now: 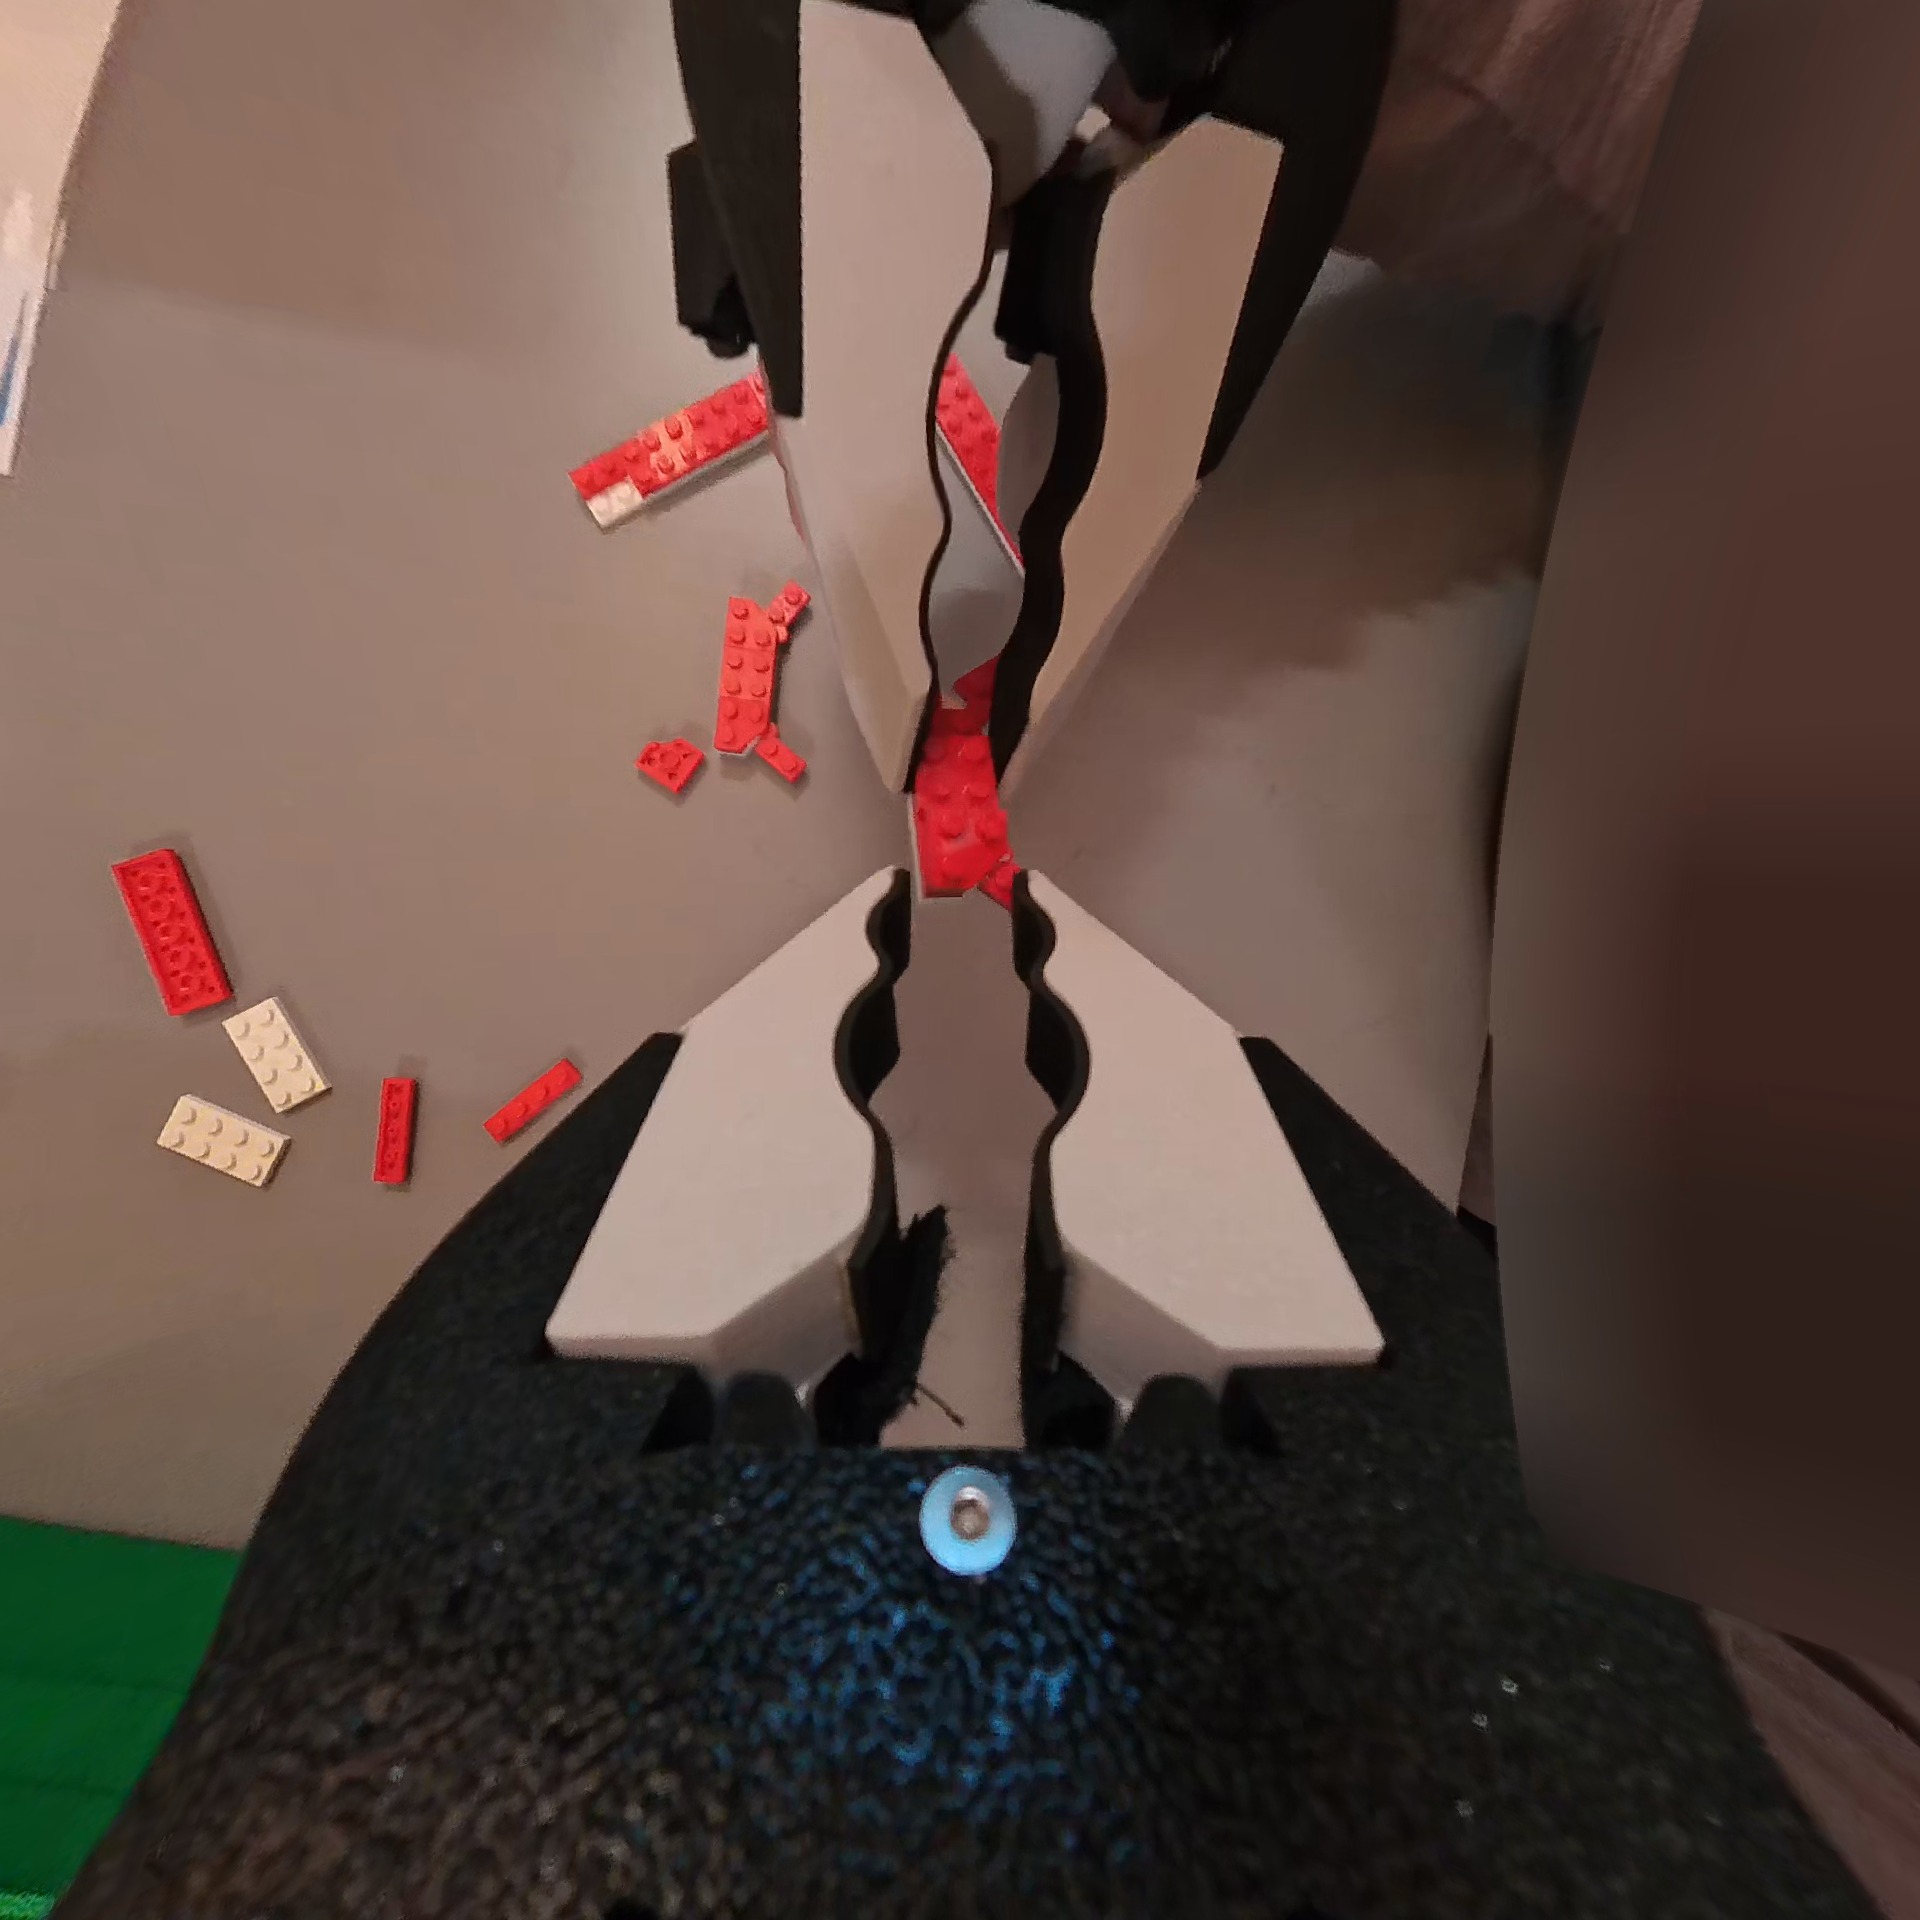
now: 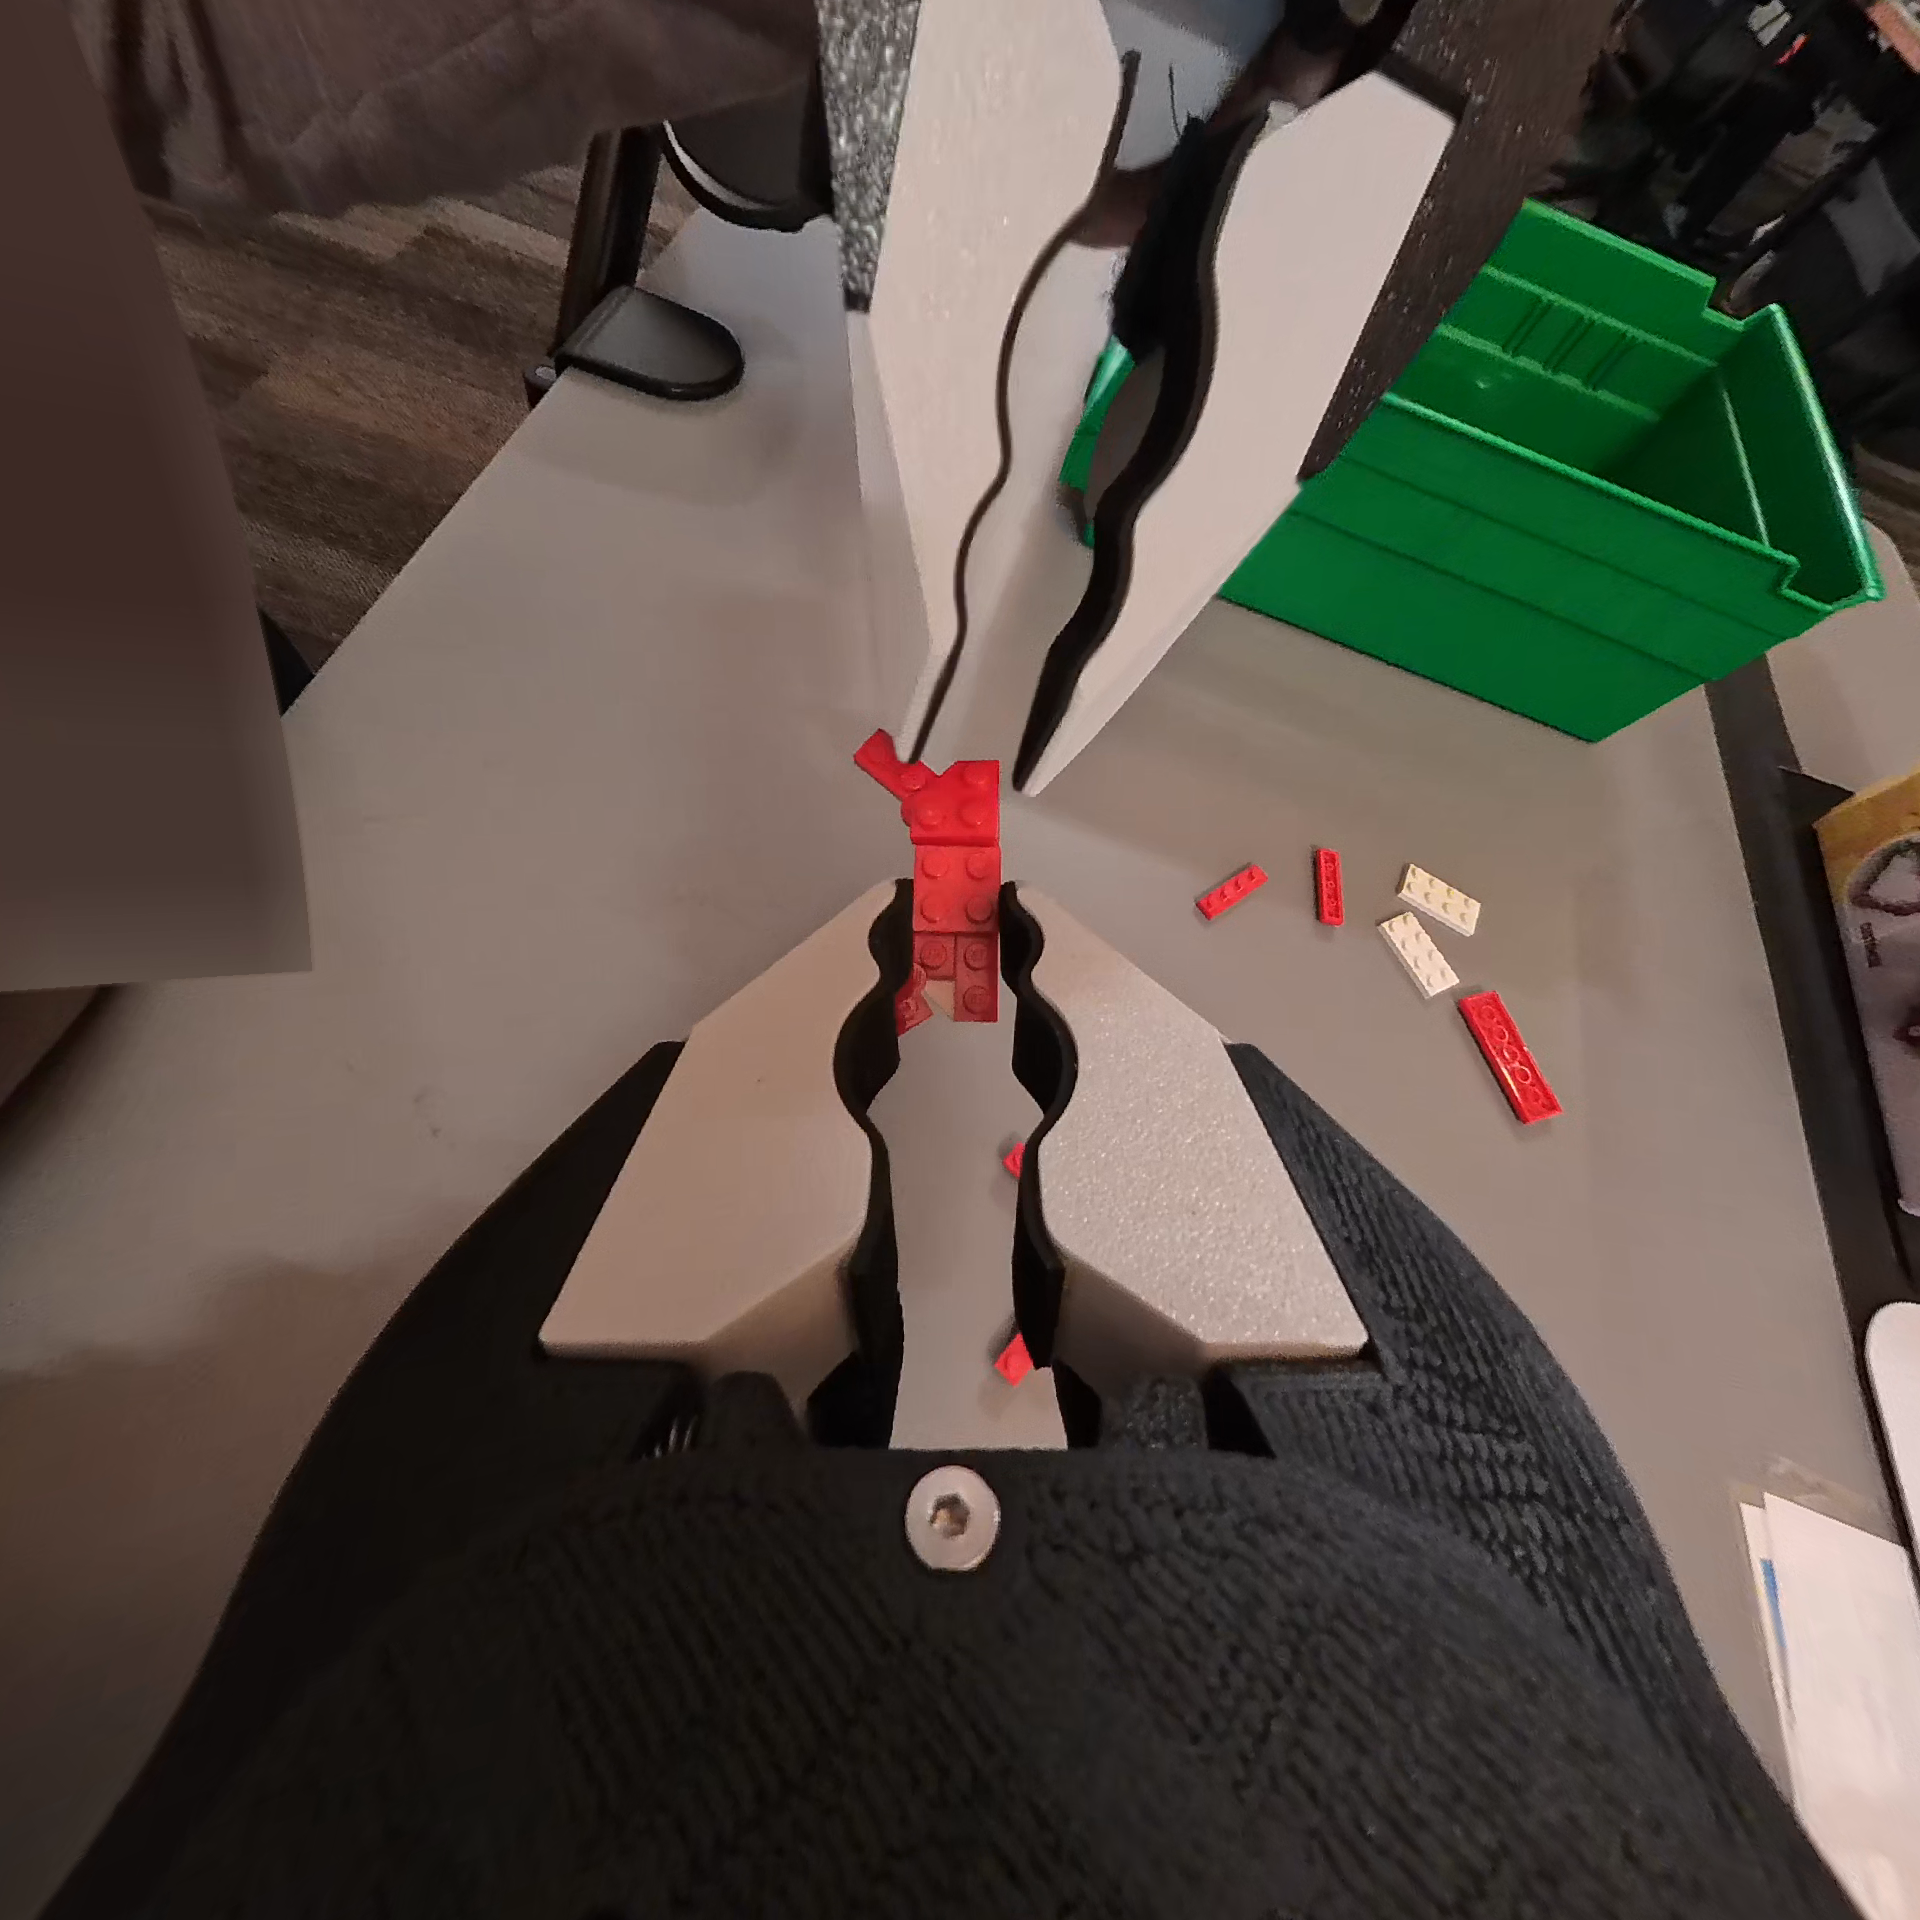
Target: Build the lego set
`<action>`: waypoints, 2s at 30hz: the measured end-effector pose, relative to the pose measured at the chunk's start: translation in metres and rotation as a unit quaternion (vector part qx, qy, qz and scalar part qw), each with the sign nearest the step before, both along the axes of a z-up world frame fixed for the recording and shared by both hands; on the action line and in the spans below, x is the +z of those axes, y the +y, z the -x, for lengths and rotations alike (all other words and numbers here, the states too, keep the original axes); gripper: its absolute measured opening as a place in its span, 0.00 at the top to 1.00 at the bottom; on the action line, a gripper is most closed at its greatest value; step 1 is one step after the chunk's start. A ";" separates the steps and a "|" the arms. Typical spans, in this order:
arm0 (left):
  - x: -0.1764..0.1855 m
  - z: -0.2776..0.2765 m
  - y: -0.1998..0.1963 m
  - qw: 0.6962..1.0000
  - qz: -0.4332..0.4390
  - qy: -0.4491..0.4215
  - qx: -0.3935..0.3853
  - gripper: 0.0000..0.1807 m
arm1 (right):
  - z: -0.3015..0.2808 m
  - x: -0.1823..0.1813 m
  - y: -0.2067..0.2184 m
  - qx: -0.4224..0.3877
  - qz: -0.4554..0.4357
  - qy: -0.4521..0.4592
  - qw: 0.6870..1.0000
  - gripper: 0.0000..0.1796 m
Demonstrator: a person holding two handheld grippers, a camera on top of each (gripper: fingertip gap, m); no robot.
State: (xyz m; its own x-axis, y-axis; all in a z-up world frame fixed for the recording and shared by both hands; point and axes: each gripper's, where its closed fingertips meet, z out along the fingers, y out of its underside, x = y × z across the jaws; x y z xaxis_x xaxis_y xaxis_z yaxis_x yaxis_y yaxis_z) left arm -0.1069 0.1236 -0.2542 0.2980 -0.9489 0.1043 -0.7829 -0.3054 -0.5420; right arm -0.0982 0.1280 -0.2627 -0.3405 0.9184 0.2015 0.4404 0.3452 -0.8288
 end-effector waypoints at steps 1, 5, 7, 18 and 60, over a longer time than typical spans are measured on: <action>0.003 0.000 0.004 1.000 -0.011 -0.012 0.007 0.89 | 0.000 0.001 0.001 -0.002 0.004 0.003 1.000 0.92; 0.031 0.005 0.026 0.987 -0.136 -0.063 0.057 0.75 | -0.003 0.006 0.009 -0.026 0.017 0.007 0.999 0.92; 0.049 0.004 0.024 0.962 -0.251 -0.092 0.049 0.69 | -0.005 0.006 0.014 -0.039 0.021 0.004 0.999 0.92; 0.005 -0.009 -0.006 0.722 -0.674 0.111 -0.114 0.64 | -0.010 0.002 0.009 -0.036 0.041 -0.022 0.998 0.92; -0.041 -0.015 0.017 0.705 -0.671 0.181 -0.140 0.94 | -0.005 -0.039 0.004 -0.030 0.051 -0.108 0.992 0.92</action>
State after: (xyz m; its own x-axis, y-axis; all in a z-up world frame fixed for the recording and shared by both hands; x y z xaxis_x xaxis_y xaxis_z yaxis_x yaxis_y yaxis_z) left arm -0.0919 0.1408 -0.2956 -0.1453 -0.1480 -0.9783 -0.8719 0.4865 0.0559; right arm -0.0934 0.1317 -0.3017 -0.3108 0.9498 0.0349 0.6293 0.2331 -0.7414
